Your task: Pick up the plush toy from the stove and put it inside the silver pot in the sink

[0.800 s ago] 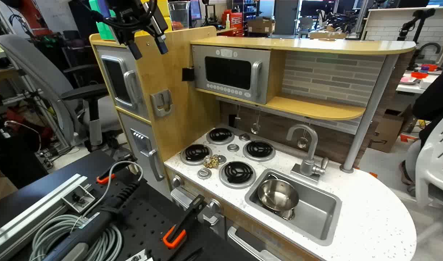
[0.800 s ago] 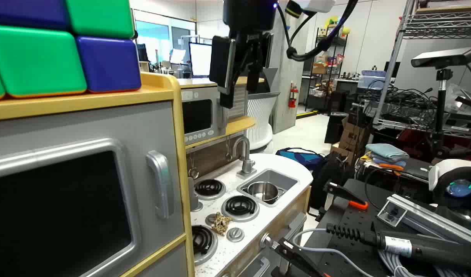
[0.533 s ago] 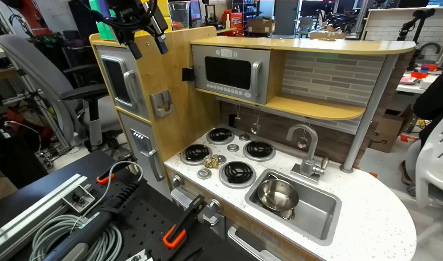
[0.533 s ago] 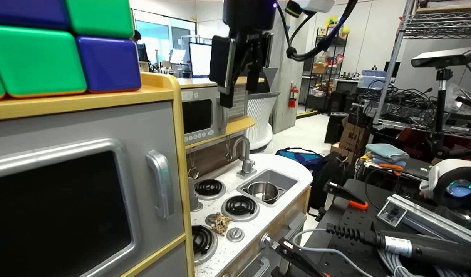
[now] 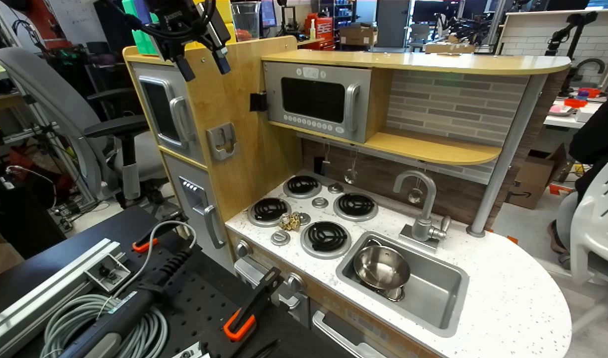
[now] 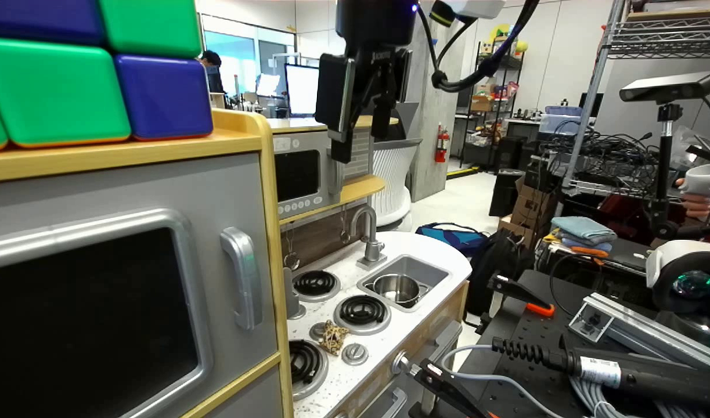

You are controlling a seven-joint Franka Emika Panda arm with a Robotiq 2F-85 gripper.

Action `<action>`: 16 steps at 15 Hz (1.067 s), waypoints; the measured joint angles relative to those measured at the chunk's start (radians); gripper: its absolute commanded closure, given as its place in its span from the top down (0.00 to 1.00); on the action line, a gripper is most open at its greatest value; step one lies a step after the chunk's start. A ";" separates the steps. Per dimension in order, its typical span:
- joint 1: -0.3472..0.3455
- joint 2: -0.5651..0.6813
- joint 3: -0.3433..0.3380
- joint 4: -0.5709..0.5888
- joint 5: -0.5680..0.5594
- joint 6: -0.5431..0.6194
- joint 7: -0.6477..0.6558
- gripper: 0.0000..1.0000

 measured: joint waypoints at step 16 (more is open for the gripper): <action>-0.129 0.374 -0.152 -0.022 -0.119 0.455 0.375 1.00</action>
